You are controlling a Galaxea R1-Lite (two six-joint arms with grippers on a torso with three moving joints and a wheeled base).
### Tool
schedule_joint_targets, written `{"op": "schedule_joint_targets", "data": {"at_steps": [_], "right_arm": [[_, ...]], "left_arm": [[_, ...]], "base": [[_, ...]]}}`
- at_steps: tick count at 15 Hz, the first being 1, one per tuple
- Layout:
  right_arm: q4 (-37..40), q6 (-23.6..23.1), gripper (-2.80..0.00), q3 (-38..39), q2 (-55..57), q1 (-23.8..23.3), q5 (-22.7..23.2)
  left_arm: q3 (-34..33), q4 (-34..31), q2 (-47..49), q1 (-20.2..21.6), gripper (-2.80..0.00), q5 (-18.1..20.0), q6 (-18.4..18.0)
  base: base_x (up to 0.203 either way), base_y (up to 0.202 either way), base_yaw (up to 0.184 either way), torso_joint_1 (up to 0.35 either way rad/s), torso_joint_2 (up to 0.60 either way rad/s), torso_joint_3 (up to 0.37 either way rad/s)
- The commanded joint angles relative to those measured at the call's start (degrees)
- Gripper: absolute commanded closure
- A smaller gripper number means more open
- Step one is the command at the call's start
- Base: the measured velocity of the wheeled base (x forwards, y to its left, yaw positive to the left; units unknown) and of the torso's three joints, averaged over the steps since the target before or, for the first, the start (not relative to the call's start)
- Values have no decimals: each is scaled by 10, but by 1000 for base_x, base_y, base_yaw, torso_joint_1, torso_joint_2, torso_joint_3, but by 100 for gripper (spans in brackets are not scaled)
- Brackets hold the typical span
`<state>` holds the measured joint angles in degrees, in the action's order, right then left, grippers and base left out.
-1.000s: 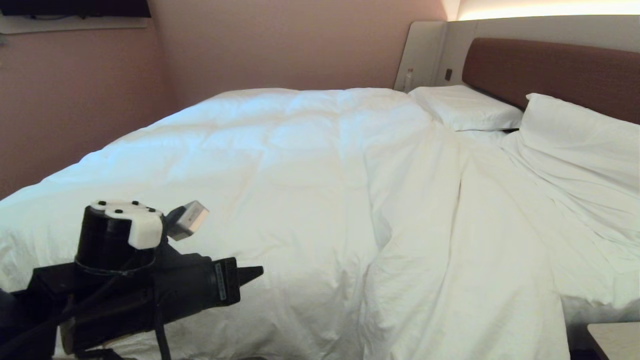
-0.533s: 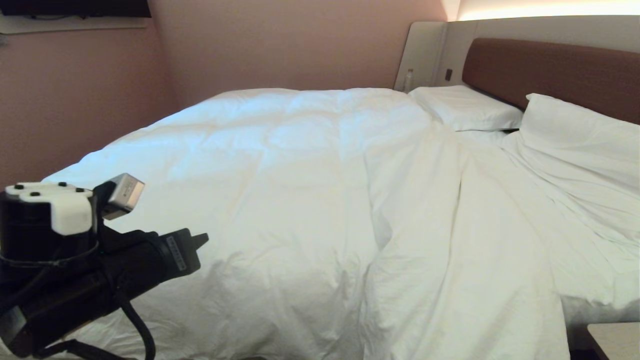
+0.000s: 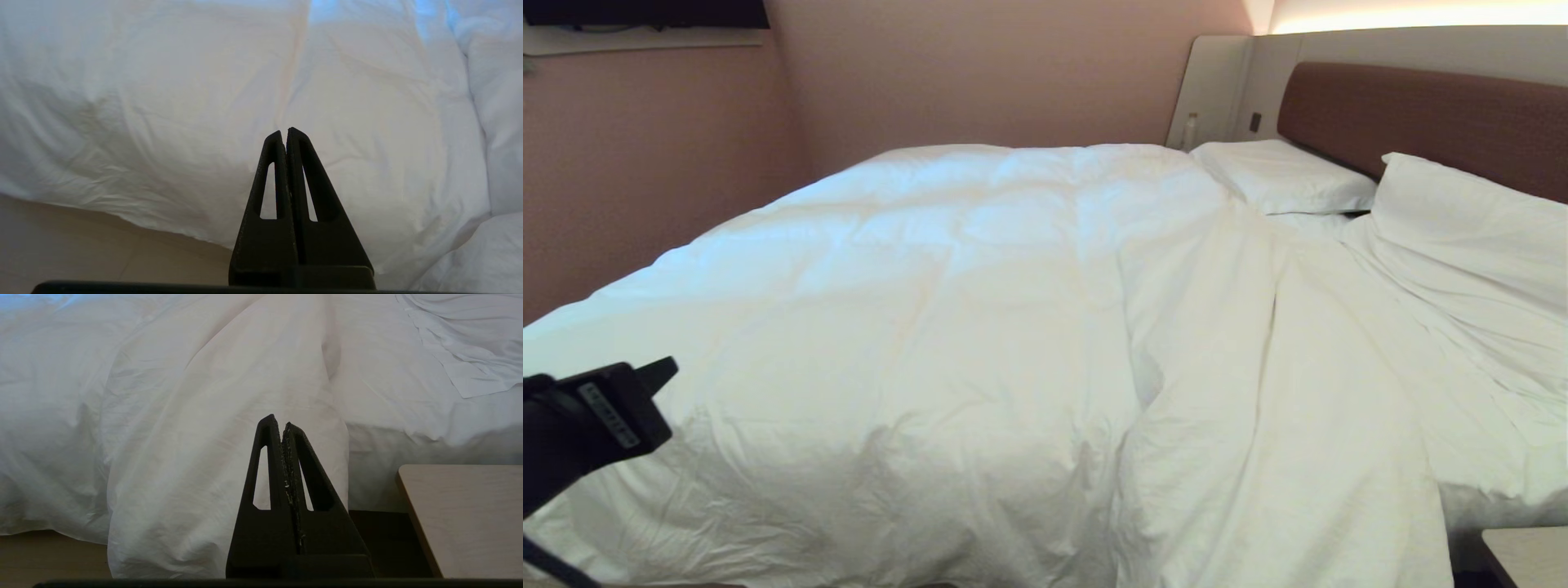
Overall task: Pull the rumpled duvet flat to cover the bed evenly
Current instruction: Flatten the corners of the folded blanket
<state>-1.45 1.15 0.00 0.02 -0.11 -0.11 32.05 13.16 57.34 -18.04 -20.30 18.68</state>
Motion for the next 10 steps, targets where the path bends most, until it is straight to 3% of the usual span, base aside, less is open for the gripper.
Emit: {"op": "schedule_joint_targets", "data": {"at_steps": [1, 2, 6, 10], "right_arm": [[0, 0, 0, 0, 0, 0, 0], [0, 0, 0, 0, 0, 0, 0], [0, 0, 0, 0, 0, 0, 0], [0, 1, 0, 0, 0, 0, 0]], "left_arm": [[4, -32, -77, 2, 0, -7, -4], [9, -60, -105, 2, 0, -14, -13], [20, -95, -156, 2, 0, -180, -40], [23, -90, -201, 26, 0, -274, -41]], "base": [[0, 0, 0, 0, 0, 0], [0, 0, 0, 0, 0, 0], [0, 0, 0, 0, 0, 0], [0, 0, 0, 0, 0, 0]]}}
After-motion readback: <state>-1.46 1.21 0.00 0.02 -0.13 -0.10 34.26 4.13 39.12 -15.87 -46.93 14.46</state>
